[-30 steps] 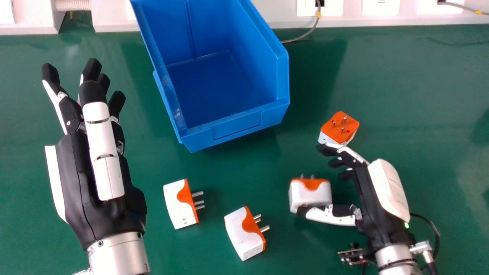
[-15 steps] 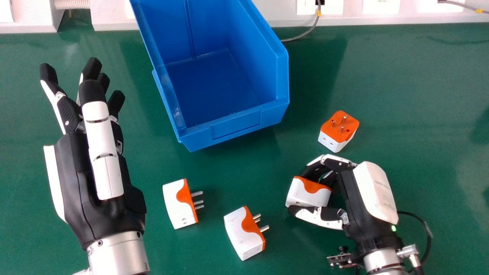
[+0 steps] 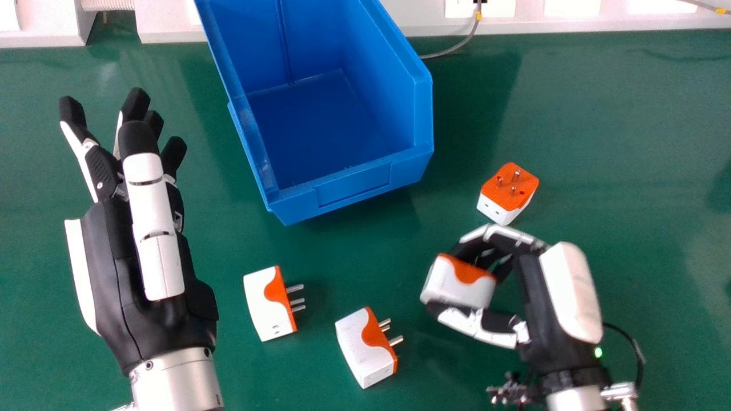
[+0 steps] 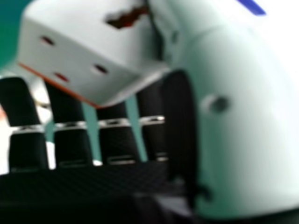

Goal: Pick all objects and put in blue box

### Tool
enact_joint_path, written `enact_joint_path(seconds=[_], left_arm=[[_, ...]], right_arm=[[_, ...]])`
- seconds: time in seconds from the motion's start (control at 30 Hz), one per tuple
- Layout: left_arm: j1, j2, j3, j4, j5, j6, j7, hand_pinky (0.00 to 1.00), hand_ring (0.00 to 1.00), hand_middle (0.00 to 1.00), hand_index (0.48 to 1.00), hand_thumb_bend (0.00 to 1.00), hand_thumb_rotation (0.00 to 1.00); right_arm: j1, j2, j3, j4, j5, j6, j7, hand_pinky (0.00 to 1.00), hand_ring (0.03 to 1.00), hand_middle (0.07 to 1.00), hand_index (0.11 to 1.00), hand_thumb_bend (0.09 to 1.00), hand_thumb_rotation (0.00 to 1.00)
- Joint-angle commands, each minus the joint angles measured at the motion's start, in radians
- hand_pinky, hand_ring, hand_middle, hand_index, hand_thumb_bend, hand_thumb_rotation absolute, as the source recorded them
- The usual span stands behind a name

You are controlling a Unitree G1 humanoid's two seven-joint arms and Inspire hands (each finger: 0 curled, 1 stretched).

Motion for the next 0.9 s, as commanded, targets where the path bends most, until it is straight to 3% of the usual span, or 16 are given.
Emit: enact_joint_path(seconds=[0.0,0.2,0.43,0.57,0.63,0.7,0.87], left_arm=[[0.007,-0.073,-0.021,-0.016,0.017,-0.012,0.001,0.91,0.95,0.94,0.916,0.59,0.80],[0.001,-0.070,-0.020,-0.007,0.016,-0.017,-0.004,0.92,0.95,0.94,0.921,0.58,0.81],[-0.021,-0.074,-0.012,0.004,0.021,-0.012,0.001,0.92,0.95,0.94,0.924,0.59,0.81],[-0.041,-0.080,-0.004,0.013,0.041,-0.009,0.017,0.91,0.94,0.93,0.915,0.59,0.80],[-0.048,-0.080,-0.002,0.015,0.042,-0.007,0.020,0.90,0.94,0.92,0.908,0.60,0.80],[-0.050,-0.076,-0.003,0.013,0.043,-0.008,0.017,0.90,0.94,0.92,0.907,0.60,0.80],[-0.051,-0.071,-0.003,0.010,0.030,-0.017,0.004,0.91,0.94,0.93,0.917,0.58,0.81]], right_arm=[[0.020,0.002,-0.028,-0.105,-0.017,0.003,-0.024,0.35,0.452,0.496,0.477,0.501,0.00],[0.077,0.015,-0.060,-0.372,-0.032,0.046,0.031,0.36,0.435,0.505,0.477,0.501,0.00],[-0.010,0.048,-0.033,-0.459,-0.041,0.043,0.130,0.35,0.430,0.513,0.484,0.500,0.00],[-0.127,0.088,-0.004,-0.424,-0.064,0.056,0.161,0.34,0.432,0.522,0.491,0.499,0.00],[-0.209,0.101,0.015,-0.362,-0.109,0.058,0.135,0.33,0.427,0.516,0.494,0.499,0.00],[-0.317,0.129,0.047,-0.270,-0.159,0.107,0.138,0.33,0.426,0.513,0.494,0.499,0.00],[-0.518,0.147,0.105,-0.036,-0.228,0.151,0.099,0.33,0.447,0.494,0.478,0.500,0.00]])
